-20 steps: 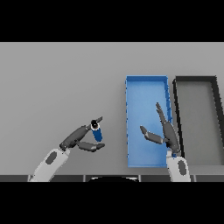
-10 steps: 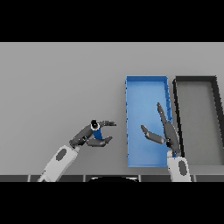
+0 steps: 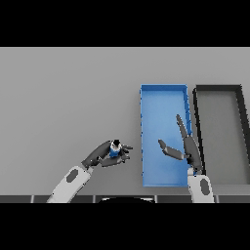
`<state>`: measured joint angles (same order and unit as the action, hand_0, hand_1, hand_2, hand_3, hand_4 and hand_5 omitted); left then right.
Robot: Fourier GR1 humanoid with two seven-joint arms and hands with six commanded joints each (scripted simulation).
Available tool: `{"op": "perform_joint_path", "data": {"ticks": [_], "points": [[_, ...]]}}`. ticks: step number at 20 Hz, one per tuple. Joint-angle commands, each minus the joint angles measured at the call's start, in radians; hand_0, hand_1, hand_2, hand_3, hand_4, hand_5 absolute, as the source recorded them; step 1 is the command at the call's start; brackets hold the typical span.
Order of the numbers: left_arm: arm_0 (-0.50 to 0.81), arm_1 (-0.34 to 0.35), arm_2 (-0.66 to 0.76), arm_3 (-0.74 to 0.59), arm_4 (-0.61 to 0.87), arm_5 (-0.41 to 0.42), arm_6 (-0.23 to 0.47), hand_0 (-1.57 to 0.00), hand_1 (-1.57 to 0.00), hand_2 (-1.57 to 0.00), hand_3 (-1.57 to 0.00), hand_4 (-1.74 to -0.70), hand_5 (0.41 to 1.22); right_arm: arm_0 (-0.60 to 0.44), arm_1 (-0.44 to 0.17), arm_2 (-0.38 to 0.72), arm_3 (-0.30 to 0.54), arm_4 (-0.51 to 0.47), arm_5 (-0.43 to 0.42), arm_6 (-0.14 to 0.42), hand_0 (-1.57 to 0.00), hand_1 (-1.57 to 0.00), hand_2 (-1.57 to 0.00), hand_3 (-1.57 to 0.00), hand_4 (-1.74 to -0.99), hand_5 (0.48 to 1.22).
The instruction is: Pick up the blue pipe and place it into the blue bin.
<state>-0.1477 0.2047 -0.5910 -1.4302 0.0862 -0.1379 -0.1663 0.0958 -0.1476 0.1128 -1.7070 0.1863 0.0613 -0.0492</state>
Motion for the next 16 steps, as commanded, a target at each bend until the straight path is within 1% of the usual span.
{"op": "perform_joint_path", "data": {"ticks": [1,2,3,4,5,7,9,10,12,13,14,16], "points": [[0.007,0.003,-0.004,0.000,-0.017,0.009,0.002,-1.42,-1.45,-1.46,-1.44,-1.52,1.174,-0.006,0.000,0.000,0.005,0.002,-0.001,0.006,0.00,0.00,0.00,0.00,-1.174,0.558],[0.002,0.002,0.000,-0.002,-0.023,0.008,0.004,-1.45,-1.47,-1.49,-1.47,-1.51,1.183,-0.014,-0.001,0.000,0.014,0.006,-0.002,0.007,0.00,0.00,0.00,0.00,-1.171,0.558],[-0.003,-0.002,0.005,0.006,-0.027,0.003,-0.008,-1.47,-1.49,-1.50,-1.49,-1.50,1.191,-0.020,0.006,0.004,0.023,0.011,-0.006,0.009,0.00,0.00,0.00,0.00,-1.166,0.556],[0.002,-0.008,0.010,-0.015,-0.018,0.002,-0.018,-1.49,-1.51,-1.52,-1.51,-1.49,1.197,-0.019,0.003,0.003,0.016,0.013,-0.008,0.001,0.00,0.00,0.00,0.00,-1.160,0.554],[0.003,-0.013,0.014,-0.034,-0.014,0.001,-0.040,-1.51,-1.52,-1.53,-1.52,-1.49,1.202,-0.009,-0.003,0.000,0.008,0.008,-0.003,0.004,0.00,0.00,0.00,0.00,-1.158,0.552],[-0.019,-0.042,0.021,-0.064,-0.003,0.000,-0.057,-1.53,-1.54,-1.54,-1.54,-1.48,1.209,-0.020,-0.002,-0.001,0.013,0.014,-0.009,0.014,0.00,0.00,0.00,0.00,-1.151,0.550],[-0.031,-0.060,0.018,-0.088,-0.011,0.006,-0.037,-1.55,-1.55,-1.55,-1.55,-1.48,1.213,-0.012,0.002,0.010,0.017,0.037,-0.018,0.003,0.00,0.00,0.00,0.00,-1.138,0.552],[-0.039,-0.065,0.018,-0.108,-0.016,0.011,-0.015,-1.55,-1.55,-1.56,-1.55,-1.48,1.215,-0.011,-0.006,0.003,0.008,0.029,-0.014,0.004,0.00,0.00,0.00,0.00,-1.138,0.555],[-0.046,-0.055,0.023,-0.145,-0.010,0.000,0.006,-1.56,-1.56,-1.56,-1.56,-1.47,1.217,-0.005,-0.008,0.009,0.010,0.037,-0.013,-0.004,0.00,0.00,0.00,0.00,-1.129,0.561],[-0.061,-0.064,0.019,-0.150,-0.012,-0.006,0.030,-1.56,-1.56,-1.56,-1.56,-1.47,1.218,-0.010,-0.011,0.005,0.011,0.033,-0.009,-0.001,0.00,0.00,0.00,0.00,-1.128,0.564],[-0.056,-0.062,0.014,-0.158,-0.016,-0.014,0.035,-1.56,-1.56,-1.57,-1.56,-1.47,1.218,-0.015,-0.013,0.003,0.017,0.035,-0.012,0.003,0.00,0.00,0.00,0.00,-1.126,0.567],[-0.062,-0.060,0.021,-0.177,-0.009,-0.025,0.061,-1.57,-1.57,-1.57,-1.57,-1.47,1.219,-0.001,-0.024,-0.007,0.000,0.023,-0.007,-0.018,0.00,0.00,0.00,0.00,-1.123,0.571]]}}
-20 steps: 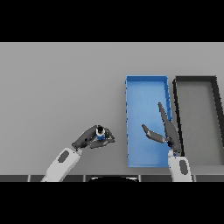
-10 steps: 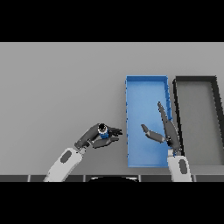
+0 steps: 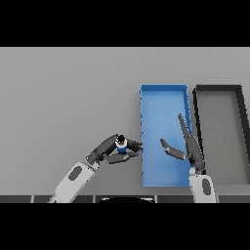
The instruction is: Pick up the blue pipe and place it into the blue bin.
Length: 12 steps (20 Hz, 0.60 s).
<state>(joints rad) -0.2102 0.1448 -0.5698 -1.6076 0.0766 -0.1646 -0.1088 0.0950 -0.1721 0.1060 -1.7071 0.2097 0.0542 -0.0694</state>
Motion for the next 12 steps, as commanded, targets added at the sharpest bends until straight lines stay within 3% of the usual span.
{"op": "perform_joint_path", "data": {"ticks": [1,6,8,11,12], "points": [[-0.008,-0.002,0.005,-0.006,0.005,-0.003,0.018,-1.57,-1.57,-1.57,-1.57,-1.47,1.220,-0.001,0.003,0.002,-0.002,0.000,0.000,0.006,0.00,0.00,0.00,0.00,-1.124,0.574],[0.001,-0.013,0.007,-0.010,-0.011,-0.018,0.051,-1.57,-1.57,-1.57,-1.57,-1.47,1.220,-0.054,-0.019,0.005,0.021,-0.007,0.034,0.042,0.00,0.00,0.00,0.00,-1.123,0.578],[-0.013,-0.027,0.014,0.013,-0.021,-0.025,0.053,-1.57,-1.57,-1.57,-1.57,-1.47,1.220,-0.083,-0.028,0.002,0.035,-0.016,0.049,0.056,0.00,0.00,0.00,0.00,-1.157,0.578],[0.009,-0.026,0.016,0.010,-0.030,-0.040,0.021,-1.57,-1.57,-1.57,-1.57,-1.47,1.221,-0.095,-0.025,0.001,0.045,-0.033,0.062,0.037,0.00,-0.01,0.00,0.00,-1.194,0.572],[-0.005,-0.036,0.023,0.012,-0.030,-0.039,0.036,-1.57,-1.57,-1.57,-1.57,-1.47,1.221,-0.089,-0.021,-0.003,0.034,-0.066,0.083,0.004,0.00,-0.02,-0.02,0.00,-1.178,0.569]]}}
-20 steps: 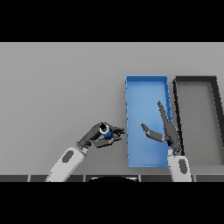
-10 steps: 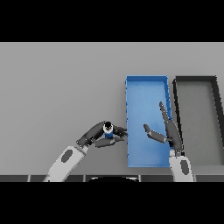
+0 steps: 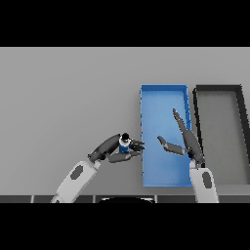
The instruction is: Pick up the blue pipe and place it into the blue bin.
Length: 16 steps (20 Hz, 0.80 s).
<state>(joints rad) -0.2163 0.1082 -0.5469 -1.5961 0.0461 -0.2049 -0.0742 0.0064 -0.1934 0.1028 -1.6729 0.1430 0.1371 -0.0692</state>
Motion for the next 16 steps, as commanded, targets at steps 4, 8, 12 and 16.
{"op": "perform_joint_path", "data": {"ticks": [4,8,12,16], "points": [[0.021,0.004,0.002,-0.014,-0.013,-0.015,-0.007,-1.57,-1.57,-1.57,-1.57,-1.47,1.221,-0.037,-0.052,-0.035,-0.097,-0.191,0.129,-0.050,0.00,-0.01,-0.02,0.00,-1.169,0.597],[0.025,0.001,0.010,-0.034,-0.025,-0.019,0.015,-1.57,-1.57,-1.57,-1.57,-1.47,1.221,-0.120,-0.141,0.006,-0.231,-0.307,0.235,0.119,0.00,0.00,-0.01,0.00,-1.177,0.567],[0.036,-0.001,0.015,-0.037,-0.043,-0.032,0.009,-1.57,-1.57,-1.57,-1.57,-1.47,1.221,-0.187,-0.199,0.073,-0.314,-0.331,0.309,0.185,0.00,0.00,0.00,0.00,-1.219,0.537],[0.018,-0.006,0.034,-0.016,-0.061,-0.047,0.006,-1.57,-1.57,-1.57,-1.57,-1.47,1.221,-0.252,-0.209,0.128,-0.338,-0.375,0.353,0.261,0.00,0.00,0.00,0.00,-1.249,0.524]]}}
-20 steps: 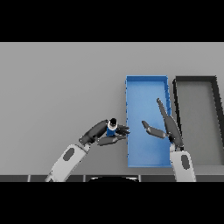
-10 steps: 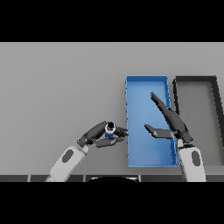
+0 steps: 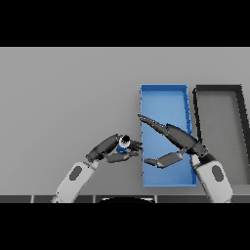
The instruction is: Pick up the blue pipe and place it into the blue bin.
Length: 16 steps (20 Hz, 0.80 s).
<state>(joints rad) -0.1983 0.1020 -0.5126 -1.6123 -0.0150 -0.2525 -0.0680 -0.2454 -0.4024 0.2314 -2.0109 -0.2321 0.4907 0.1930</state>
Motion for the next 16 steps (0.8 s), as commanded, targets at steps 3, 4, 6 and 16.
{"op": "perform_joint_path", "data": {"ticks": [3,4,6,16], "points": [[0.007,-0.018,0.000,-0.009,-0.006,-0.002,0.015,-1.57,-1.57,-1.57,-1.57,-1.47,1.221,-0.044,0.026,0.044,0.010,-0.053,0.015,0.075,0.00,0.00,0.00,0.00,-1.232,0.525],[0.010,-0.021,-0.002,-0.011,-0.010,-0.006,0.018,-1.57,-1.57,-1.57,-1.57,-1.47,1.221,-0.057,0.033,0.059,0.018,-0.061,0.029,0.083,0.00,0.00,0.00,0.00,-1.227,0.528],[-0.002,-0.033,0.009,0.005,-0.012,-0.013,0.029,-1.57,-1.57,-1.57,-1.57,-1.47,1.221,-0.102,0.057,0.092,0.034,-0.049,0.038,0.109,0.00,0.00,0.00,0.00,-1.214,0.520],[0.012,-0.058,0.026,0.016,0.005,-0.101,-0.008,-1.57,-1.57,-1.57,-1.57,-1.46,1.221,-0.279,0.182,0.176,0.196,-0.052,0.096,0.177,-0.02,-0.11,-0.13,-0.05,-1.222,0.517]]}}
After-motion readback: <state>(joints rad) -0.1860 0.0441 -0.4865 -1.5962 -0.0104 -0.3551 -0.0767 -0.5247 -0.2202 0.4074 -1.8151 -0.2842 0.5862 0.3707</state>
